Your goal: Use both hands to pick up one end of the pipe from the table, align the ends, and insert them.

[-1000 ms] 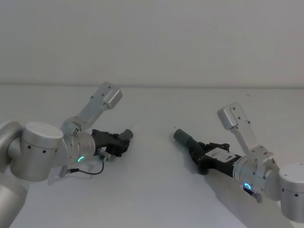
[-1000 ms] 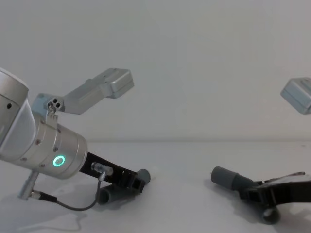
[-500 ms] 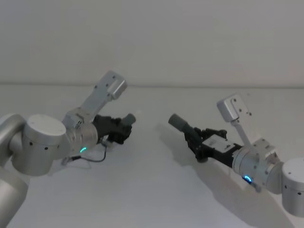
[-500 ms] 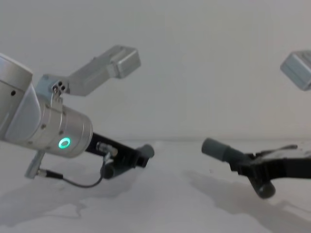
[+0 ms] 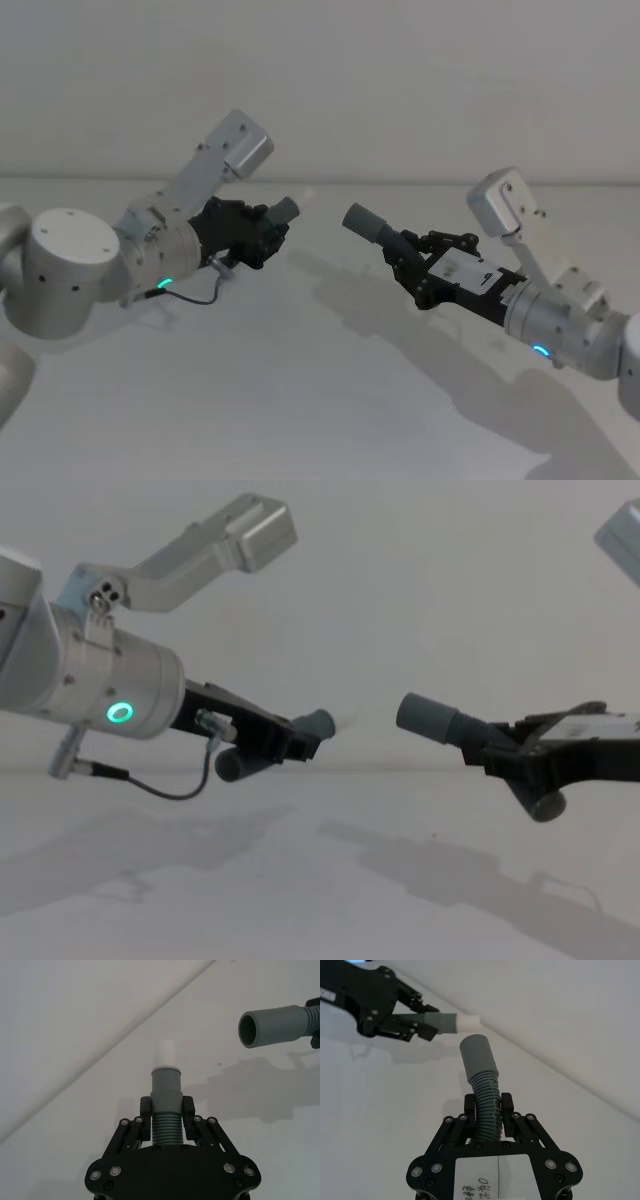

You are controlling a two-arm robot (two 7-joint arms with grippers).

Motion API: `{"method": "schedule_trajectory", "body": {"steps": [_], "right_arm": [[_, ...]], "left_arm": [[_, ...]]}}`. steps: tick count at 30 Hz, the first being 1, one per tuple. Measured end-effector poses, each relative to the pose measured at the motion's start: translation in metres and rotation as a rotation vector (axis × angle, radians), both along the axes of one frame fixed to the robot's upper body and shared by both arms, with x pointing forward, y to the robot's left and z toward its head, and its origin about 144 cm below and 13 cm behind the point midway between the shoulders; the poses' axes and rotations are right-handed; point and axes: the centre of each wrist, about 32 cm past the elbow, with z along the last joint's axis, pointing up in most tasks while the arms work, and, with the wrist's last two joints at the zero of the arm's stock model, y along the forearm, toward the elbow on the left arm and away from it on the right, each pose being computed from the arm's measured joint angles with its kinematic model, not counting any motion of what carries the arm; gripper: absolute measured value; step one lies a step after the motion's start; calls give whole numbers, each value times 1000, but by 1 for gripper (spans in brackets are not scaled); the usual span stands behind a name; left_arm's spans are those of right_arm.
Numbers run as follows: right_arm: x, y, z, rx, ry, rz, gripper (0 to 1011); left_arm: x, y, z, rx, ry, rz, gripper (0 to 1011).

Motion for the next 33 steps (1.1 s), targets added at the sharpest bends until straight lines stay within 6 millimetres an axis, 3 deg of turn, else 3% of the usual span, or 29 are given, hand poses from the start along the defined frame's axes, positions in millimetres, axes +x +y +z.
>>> {"method": "schedule_trajectory", "body": {"steps": [19,33], "right_arm": [[7,-38,19,-122,-84,166,295],[11,-45,23,-174,-110,214,293]], "left_arm": [[9,35,20,49,-43,-163,355],[12,54,24,43,-32,-280,354]]}}
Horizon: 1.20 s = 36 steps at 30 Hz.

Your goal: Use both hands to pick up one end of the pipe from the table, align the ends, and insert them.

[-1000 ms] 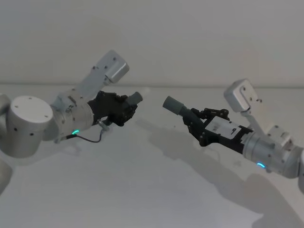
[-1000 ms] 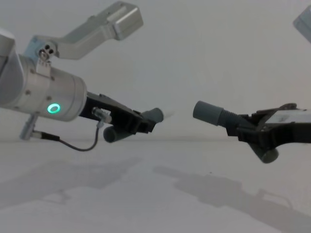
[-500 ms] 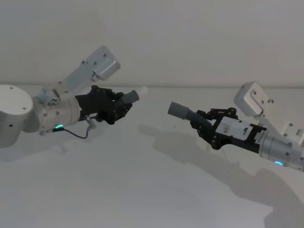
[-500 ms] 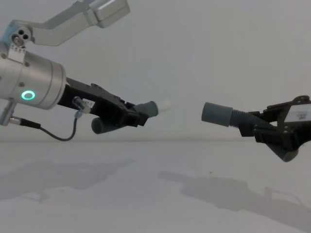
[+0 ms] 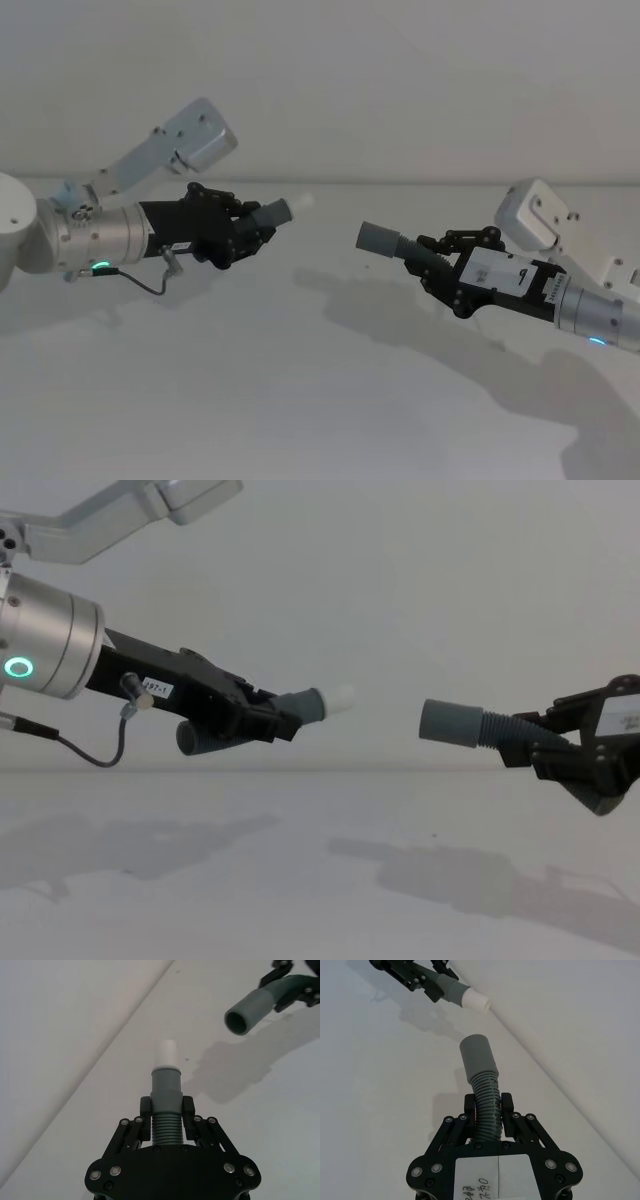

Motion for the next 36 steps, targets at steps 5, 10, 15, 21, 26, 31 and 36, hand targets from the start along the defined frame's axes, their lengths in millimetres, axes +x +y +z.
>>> {"method": "schedule_trajectory", "body": {"steps": [5,10,15,21,26,31,36], "right_arm": [[1,0,1,-11,-8,15,293],[2,0,2,-19,-12,28,295],[3,1,2,-25,-14,38,295],[4,1,3,-30,-18,50,293],[5,2,4,-28,-21,58,293],[5,3,5,-26,-23,63,295],[5,4,5,-22,-24,68,293]], "left_arm": [[1,4,1,-1,4,-41,355],[2,7,3,0,8,-85,355],[3,9,4,6,16,-127,355],[5,10,5,12,21,-160,355],[6,10,6,16,24,-181,355],[7,10,6,19,27,-200,355],[7,10,6,21,29,-212,354]]}}
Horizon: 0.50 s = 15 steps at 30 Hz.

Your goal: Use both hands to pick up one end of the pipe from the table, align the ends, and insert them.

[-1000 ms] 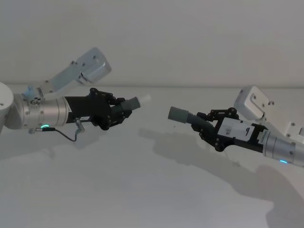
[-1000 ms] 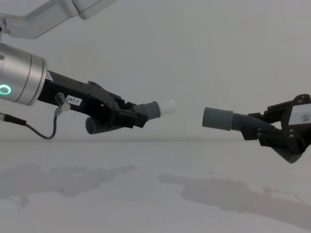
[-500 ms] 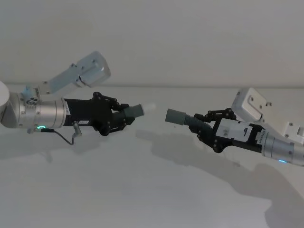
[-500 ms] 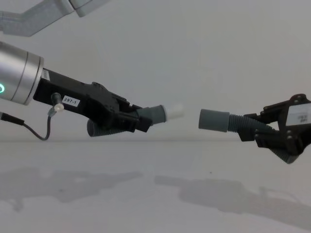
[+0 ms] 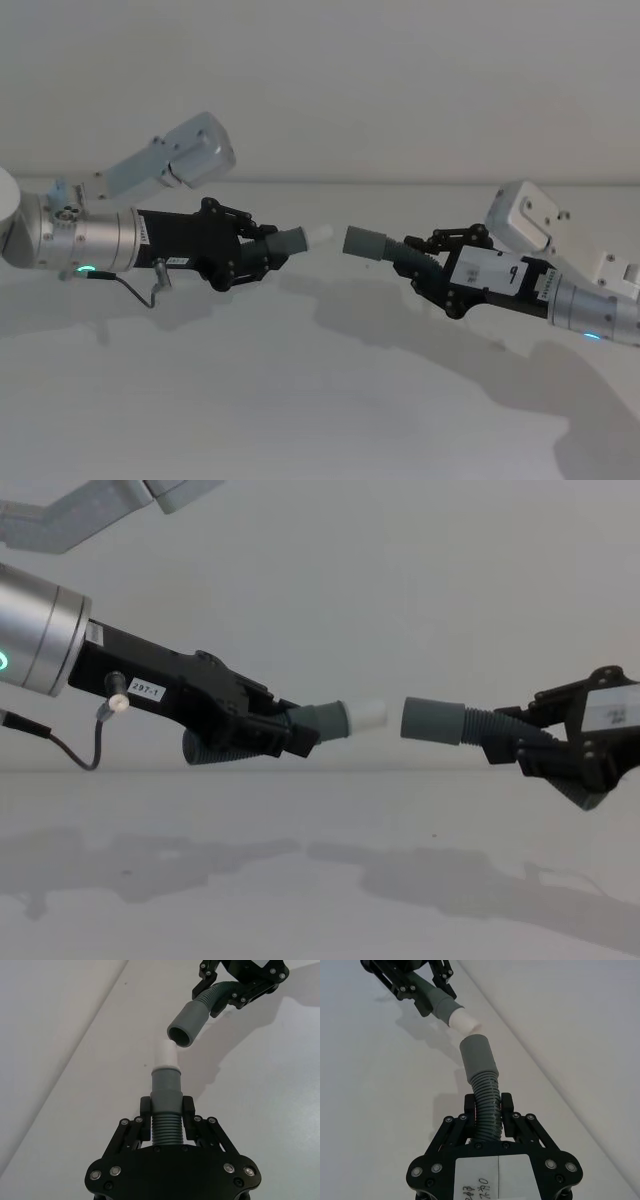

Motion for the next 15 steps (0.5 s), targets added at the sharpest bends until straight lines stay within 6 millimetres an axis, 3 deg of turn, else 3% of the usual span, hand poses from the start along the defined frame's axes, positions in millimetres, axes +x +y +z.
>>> {"method": "schedule_trajectory", "body": {"steps": [15], "right_arm": [[0,4,3,10,-2,15,293]], "left_arm": [[0,-1,0,-2,5,-11,355]]}}
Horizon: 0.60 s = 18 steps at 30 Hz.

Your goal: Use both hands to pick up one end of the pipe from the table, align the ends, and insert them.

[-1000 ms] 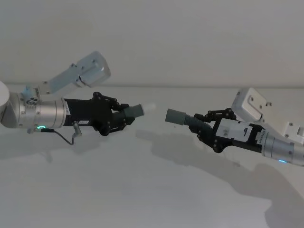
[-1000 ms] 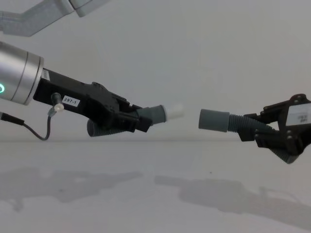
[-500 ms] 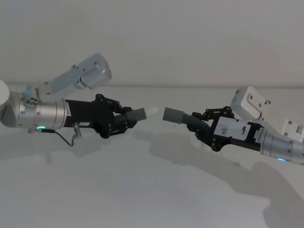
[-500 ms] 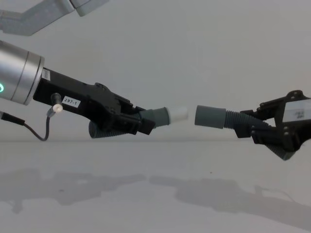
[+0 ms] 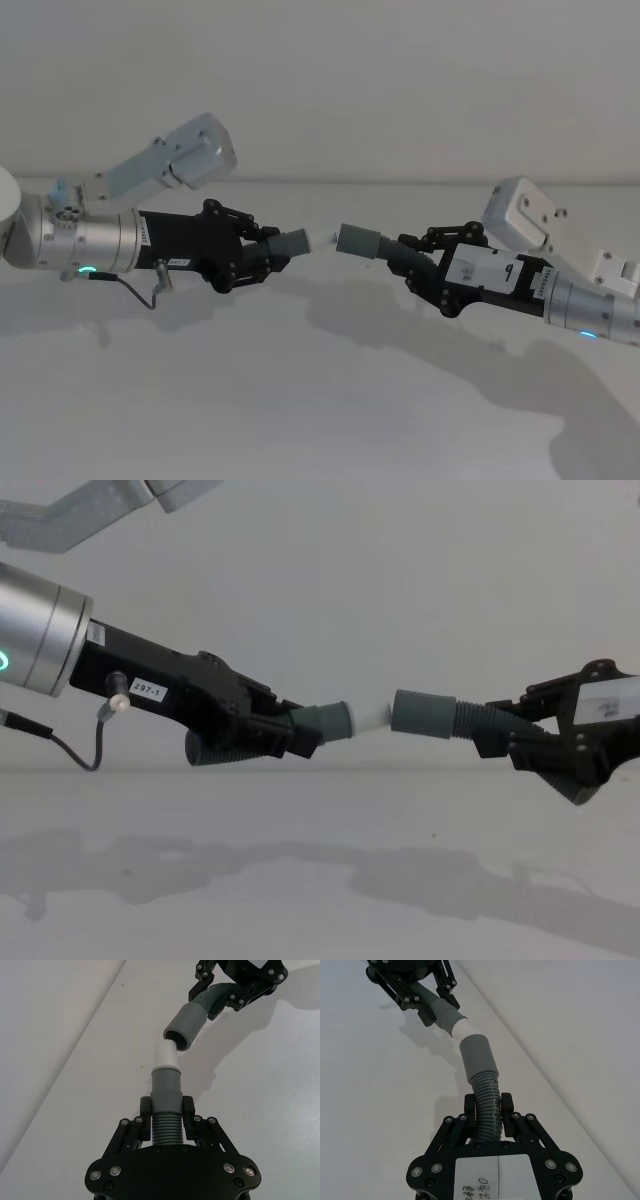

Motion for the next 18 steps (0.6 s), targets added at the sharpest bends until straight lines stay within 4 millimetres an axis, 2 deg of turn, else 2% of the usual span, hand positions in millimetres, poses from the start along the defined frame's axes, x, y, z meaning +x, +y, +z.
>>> {"method": "schedule_trajectory", "body": {"steps": [18], "right_arm": [[1,4,-1,-2,6,10,292]], "left_arm": [[0,2,2,-17,13,-13,355]]}}
